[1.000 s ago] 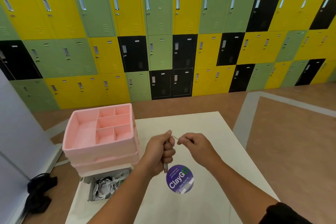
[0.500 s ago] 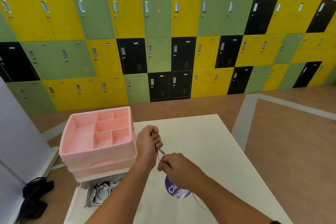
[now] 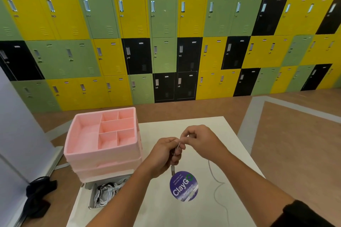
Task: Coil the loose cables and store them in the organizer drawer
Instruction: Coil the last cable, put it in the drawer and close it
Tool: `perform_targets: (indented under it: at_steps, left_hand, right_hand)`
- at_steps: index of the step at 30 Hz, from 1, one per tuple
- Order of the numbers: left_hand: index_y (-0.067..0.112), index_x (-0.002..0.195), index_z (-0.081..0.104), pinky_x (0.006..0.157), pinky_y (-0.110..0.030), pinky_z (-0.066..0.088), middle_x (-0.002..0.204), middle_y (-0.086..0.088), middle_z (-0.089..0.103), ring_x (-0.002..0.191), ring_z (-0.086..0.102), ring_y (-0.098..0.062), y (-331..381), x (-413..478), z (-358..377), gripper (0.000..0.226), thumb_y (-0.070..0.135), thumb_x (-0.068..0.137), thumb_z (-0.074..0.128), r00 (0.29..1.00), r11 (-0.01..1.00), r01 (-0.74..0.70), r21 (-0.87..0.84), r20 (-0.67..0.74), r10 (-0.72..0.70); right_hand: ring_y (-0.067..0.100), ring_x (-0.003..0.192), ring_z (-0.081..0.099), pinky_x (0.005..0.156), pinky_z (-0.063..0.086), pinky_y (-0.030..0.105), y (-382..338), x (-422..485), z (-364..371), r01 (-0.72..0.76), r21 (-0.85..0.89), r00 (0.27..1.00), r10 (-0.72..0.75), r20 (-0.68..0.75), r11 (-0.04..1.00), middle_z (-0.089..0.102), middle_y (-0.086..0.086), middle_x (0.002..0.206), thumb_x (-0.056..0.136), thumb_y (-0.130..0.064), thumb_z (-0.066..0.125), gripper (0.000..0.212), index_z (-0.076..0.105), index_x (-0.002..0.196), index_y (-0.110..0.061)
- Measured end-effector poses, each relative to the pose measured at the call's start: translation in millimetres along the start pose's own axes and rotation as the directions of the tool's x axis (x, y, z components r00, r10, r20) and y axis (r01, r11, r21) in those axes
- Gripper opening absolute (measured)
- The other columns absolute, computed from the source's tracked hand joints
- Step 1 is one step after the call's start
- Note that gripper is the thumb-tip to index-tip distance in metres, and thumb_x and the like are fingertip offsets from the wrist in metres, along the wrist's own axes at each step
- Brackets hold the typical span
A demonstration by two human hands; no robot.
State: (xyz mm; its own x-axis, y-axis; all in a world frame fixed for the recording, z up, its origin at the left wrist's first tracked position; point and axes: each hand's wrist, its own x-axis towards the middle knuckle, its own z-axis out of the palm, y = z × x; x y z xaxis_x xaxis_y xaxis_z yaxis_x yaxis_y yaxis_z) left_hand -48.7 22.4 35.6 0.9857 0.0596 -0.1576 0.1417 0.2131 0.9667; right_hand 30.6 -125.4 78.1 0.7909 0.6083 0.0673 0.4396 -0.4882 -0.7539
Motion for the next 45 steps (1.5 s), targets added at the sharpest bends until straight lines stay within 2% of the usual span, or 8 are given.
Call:
perform_targets:
  at_steps: [6,13,26,31,34,37,41,45]
  left_hand:
    - [-0.008,0.11,0.066,0.053,-0.024,0.039,0.067,-0.006,0.054,0.052,0.044,-0.013,3,-3,-3,0.034,0.012,0.108,0.039,0.997,0.999,0.033,0.01,0.074,-0.034]
    - [0.009,0.079,0.062,0.046,-0.021,0.023,0.059,0.0,0.029,0.052,0.021,-0.011,3,-5,-7,0.037,0.016,0.107,0.039,0.995,0.998,0.057,-0.014,0.081,-0.056]
    - [0.009,0.075,0.059,0.045,-0.023,0.012,0.057,0.001,0.022,0.05,0.016,-0.011,4,-5,1,0.038,0.016,0.106,0.038,0.999,0.992,0.034,-0.122,0.03,-0.031]
    - [0.011,0.074,0.053,0.039,-0.018,0.012,0.057,0.004,0.021,0.046,0.014,-0.007,9,-3,-3,0.035,0.015,0.105,0.037,0.998,0.933,0.047,-0.356,0.051,-0.031]
    - [0.008,0.076,0.054,0.036,-0.016,0.021,0.055,0.005,0.025,0.042,0.023,-0.005,11,1,-1,0.032,0.017,0.103,0.039,0.999,0.791,0.025,-0.611,0.035,-0.005]
    - [0.004,0.088,0.056,0.043,-0.02,0.035,0.058,0.003,0.032,0.046,0.032,-0.008,11,11,1,0.029,0.014,0.105,0.036,0.993,0.696,-0.093,-0.712,-0.116,0.013]
    - [0.001,0.098,0.057,0.06,-0.028,0.044,0.061,-0.001,0.041,0.053,0.041,-0.012,2,19,-2,0.028,0.011,0.107,0.033,0.912,0.81,-0.29,-0.509,-0.404,0.073]
    - [0.003,0.095,0.067,0.067,-0.03,0.056,0.066,-0.006,0.058,0.063,0.061,-0.018,-12,17,-7,0.035,0.013,0.108,0.037,0.846,0.964,-0.255,0.069,-0.467,0.257]
  right_hand:
    - [0.005,0.071,0.063,0.072,0.051,0.025,9,7,0,0.007,0.032,0.998,-0.009,0.058,0.999,0.07,-0.01,0.071,0.093,-0.021,0.067,0.012,0.078,0.089,-0.023]
    - [0.01,0.085,0.067,0.078,0.053,0.023,8,7,-2,0.019,0.036,0.995,-0.022,0.094,0.999,0.073,-0.009,0.083,0.094,-0.024,0.068,0.011,0.077,0.088,-0.023]
    - [-0.006,0.058,0.054,0.056,0.04,0.008,14,-1,4,0.006,0.223,0.999,-0.017,0.049,0.975,0.062,-0.021,0.059,0.097,-0.022,0.064,0.016,0.076,0.089,-0.015]
    - [0.004,0.049,0.038,0.046,0.034,0.015,21,-4,13,-0.103,0.376,0.993,0.076,0.085,0.921,0.046,-0.007,0.056,0.103,-0.021,0.053,0.026,0.075,0.093,-0.012]
    - [0.008,0.048,0.035,0.045,0.03,0.018,30,-9,25,-0.183,0.371,0.98,0.14,0.14,0.91,0.043,-0.003,0.056,0.103,-0.02,0.051,0.028,0.074,0.089,-0.01]
    - [0.008,0.05,0.039,0.051,0.034,0.02,36,-15,42,-0.217,0.284,0.964,0.161,0.21,0.934,0.047,-0.004,0.058,0.103,-0.023,0.053,0.029,0.076,0.085,-0.017]
    - [0.01,0.062,0.053,0.059,0.043,0.024,32,-23,57,-0.231,0.15,0.942,0.182,0.284,0.962,0.06,-0.009,0.065,0.099,-0.03,0.052,0.027,0.077,0.09,-0.024]
    - [0.009,0.07,0.058,0.064,0.046,0.025,14,-24,50,-0.106,-0.01,0.94,0.104,0.326,0.994,0.068,-0.007,0.08,0.096,-0.035,0.055,0.021,0.074,0.092,-0.027]
